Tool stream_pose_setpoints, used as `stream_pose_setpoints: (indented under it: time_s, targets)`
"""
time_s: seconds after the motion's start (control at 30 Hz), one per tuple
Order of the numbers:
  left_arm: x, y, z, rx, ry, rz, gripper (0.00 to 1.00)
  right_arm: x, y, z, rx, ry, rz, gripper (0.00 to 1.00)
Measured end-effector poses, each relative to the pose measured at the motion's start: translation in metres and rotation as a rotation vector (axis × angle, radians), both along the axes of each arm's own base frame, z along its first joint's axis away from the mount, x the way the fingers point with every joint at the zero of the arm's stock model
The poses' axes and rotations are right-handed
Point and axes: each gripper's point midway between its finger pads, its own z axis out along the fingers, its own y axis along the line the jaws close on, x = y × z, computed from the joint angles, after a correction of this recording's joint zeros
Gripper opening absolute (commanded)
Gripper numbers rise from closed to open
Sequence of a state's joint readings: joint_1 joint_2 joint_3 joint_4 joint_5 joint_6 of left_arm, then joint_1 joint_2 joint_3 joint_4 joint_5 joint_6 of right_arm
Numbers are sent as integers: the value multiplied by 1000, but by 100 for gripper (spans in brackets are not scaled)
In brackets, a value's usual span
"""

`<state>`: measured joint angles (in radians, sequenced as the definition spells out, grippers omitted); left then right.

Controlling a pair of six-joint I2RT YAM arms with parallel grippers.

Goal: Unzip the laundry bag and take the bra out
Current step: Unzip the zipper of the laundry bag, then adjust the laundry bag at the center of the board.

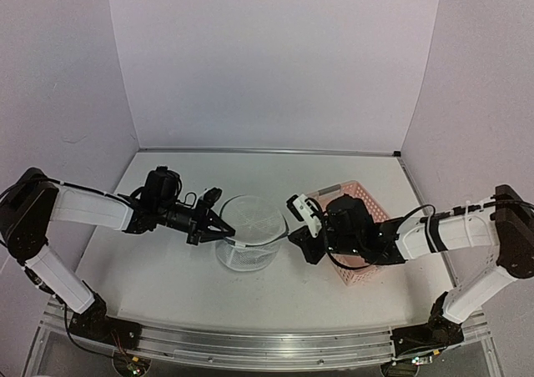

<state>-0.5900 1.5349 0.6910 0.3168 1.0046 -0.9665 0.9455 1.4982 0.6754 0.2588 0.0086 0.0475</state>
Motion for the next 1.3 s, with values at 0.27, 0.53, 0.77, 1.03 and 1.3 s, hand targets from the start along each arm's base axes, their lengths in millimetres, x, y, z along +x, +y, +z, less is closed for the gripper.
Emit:
stream_pose_setpoints:
  time_s: [0.27,0.53,0.77,1.03,1.3]
  targets:
    - [10,-11,8,91,-90,-64,1,-9,-15,4,6,-12,-30,0]
    - [17,-9,-8,177,-91,-80,39,-37,-15,7,18,2,-37,0]
    - [39,-1,-10,250,-111,-15,64,-44,-20,-3,-1,49,-84,0]
    - [50,19,-6,311,-109,77,80,-46,-9,-12,-5,114,-133,0]
    - [27,34,29,259,-140,130,83,-39,26,-3,70,184,-174,0]
